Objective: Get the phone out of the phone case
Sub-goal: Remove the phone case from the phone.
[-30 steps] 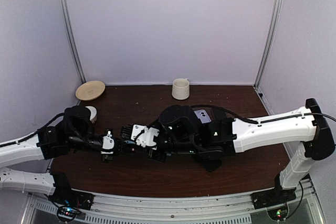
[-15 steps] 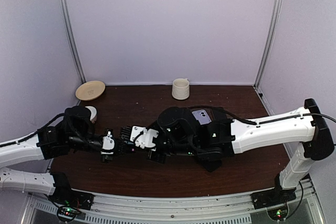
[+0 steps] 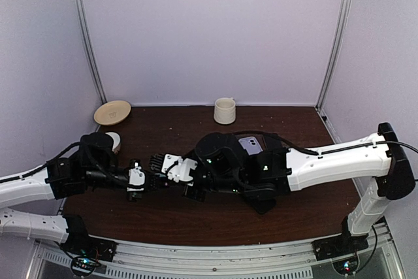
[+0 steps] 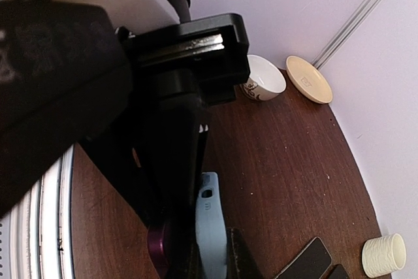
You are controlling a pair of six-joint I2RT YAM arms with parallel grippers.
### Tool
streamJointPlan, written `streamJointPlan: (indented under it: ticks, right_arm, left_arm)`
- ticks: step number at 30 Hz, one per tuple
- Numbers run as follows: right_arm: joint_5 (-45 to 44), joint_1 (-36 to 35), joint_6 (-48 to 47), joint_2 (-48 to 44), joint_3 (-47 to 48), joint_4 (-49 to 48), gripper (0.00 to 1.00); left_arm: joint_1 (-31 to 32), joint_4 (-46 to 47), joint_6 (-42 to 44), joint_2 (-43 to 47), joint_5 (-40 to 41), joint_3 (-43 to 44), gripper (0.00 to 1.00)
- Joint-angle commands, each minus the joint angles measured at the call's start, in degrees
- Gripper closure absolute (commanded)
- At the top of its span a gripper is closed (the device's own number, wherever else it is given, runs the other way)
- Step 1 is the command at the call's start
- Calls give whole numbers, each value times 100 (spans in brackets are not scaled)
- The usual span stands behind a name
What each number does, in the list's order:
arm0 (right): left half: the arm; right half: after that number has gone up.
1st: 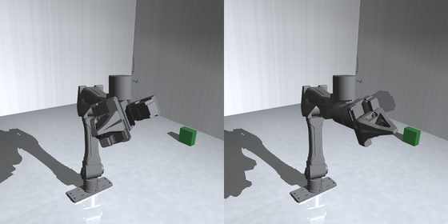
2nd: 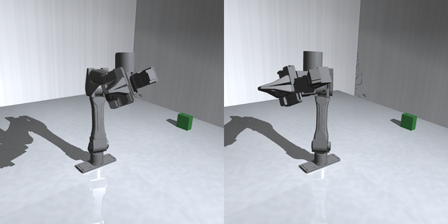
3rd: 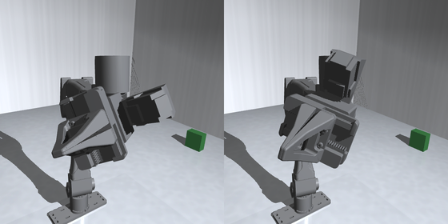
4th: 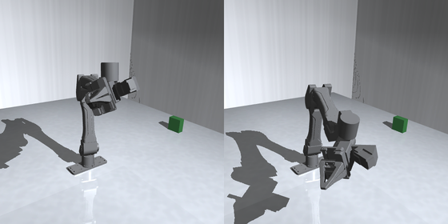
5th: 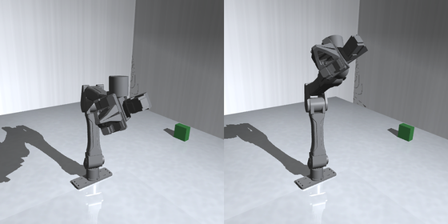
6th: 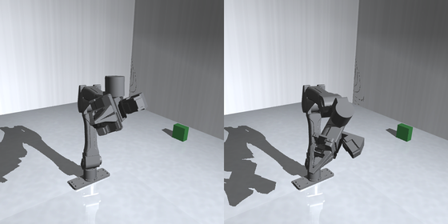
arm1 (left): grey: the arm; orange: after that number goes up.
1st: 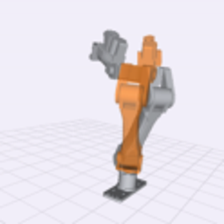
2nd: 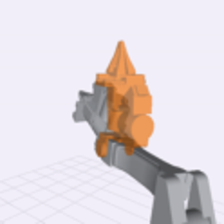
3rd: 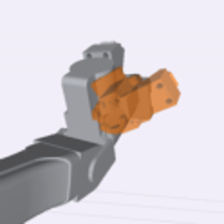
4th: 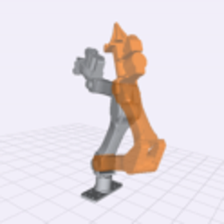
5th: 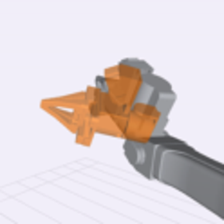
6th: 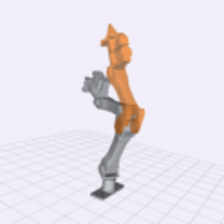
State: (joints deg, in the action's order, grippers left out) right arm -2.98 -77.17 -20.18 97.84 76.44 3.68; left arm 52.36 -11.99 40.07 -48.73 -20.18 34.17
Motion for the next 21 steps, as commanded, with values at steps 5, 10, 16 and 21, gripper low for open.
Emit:
streamJointPlan:
  ticks: [5, 10, 16, 21]
  right_arm:
    - [81, -88, 285, -174, -323, -133, 94]
    - [17, -90, 360, -249, -458, -187, 95]
    - [-69, -90, 392, -375, -633, -260, 96]
    - [-126, -89, 431, -446, -721, -291, 97]
  left_arm:
    - [-68, 808, -299, 67, 870, 317, 100]
    - [-132, 845, -406, 100, 1043, 335, 100]
    - [-241, 911, -504, 161, 1077, 333, 100]
    - [-292, 939, -525, 179, 1100, 336, 100]
